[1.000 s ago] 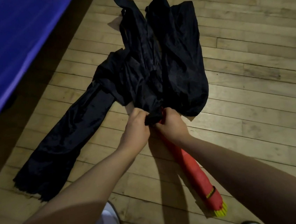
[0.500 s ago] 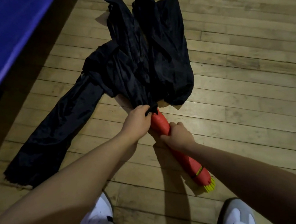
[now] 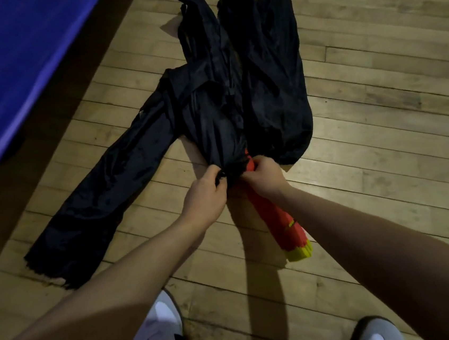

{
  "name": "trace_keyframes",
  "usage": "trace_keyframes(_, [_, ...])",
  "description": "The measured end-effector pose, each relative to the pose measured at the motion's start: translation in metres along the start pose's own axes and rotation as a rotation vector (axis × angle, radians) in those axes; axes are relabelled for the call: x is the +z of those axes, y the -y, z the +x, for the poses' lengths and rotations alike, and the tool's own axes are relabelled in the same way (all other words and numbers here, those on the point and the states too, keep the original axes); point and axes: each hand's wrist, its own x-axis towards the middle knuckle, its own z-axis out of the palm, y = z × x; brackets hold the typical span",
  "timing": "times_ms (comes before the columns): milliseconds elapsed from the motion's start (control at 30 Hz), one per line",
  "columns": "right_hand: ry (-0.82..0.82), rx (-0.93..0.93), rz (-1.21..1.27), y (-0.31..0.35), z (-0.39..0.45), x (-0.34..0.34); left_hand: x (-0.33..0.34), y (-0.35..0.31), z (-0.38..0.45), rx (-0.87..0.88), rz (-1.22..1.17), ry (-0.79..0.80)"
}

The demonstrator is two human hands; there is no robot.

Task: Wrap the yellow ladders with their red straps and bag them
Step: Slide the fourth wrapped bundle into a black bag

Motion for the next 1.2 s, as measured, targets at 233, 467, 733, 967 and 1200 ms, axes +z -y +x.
trace_keyframes(233, [0.021, -0.081, -0.405, -0.012, 0.004, 0.008, 0.01, -0.001, 0.012, 0.16, 0.317, -0.025])
trace_keyframes(467, [0.059, -0.028, -0.742, -0.049, -0.046, -0.007, 0.012, -0.021, 0.022, 0.125, 0.247, 0.04])
trace_keyframes(733, [0.149, 0.09, -0.181, -0.051, -0.054, -0.011, 0.019, -0.031, 0.021, -0.011, 0.194, -0.012])
trace_keyframes(967, [0.105, 0.039, -0.003, -0.02, -0.043, 0.011, -0.014, -0.02, 0.04, 0.061, 0.005, -0.267])
trace_keyframes(1200, [0.008, -0.052, -0.103, -0.016, -0.04, 0.013, -0.017, -0.021, 0.042, 0.153, -0.04, -0.168])
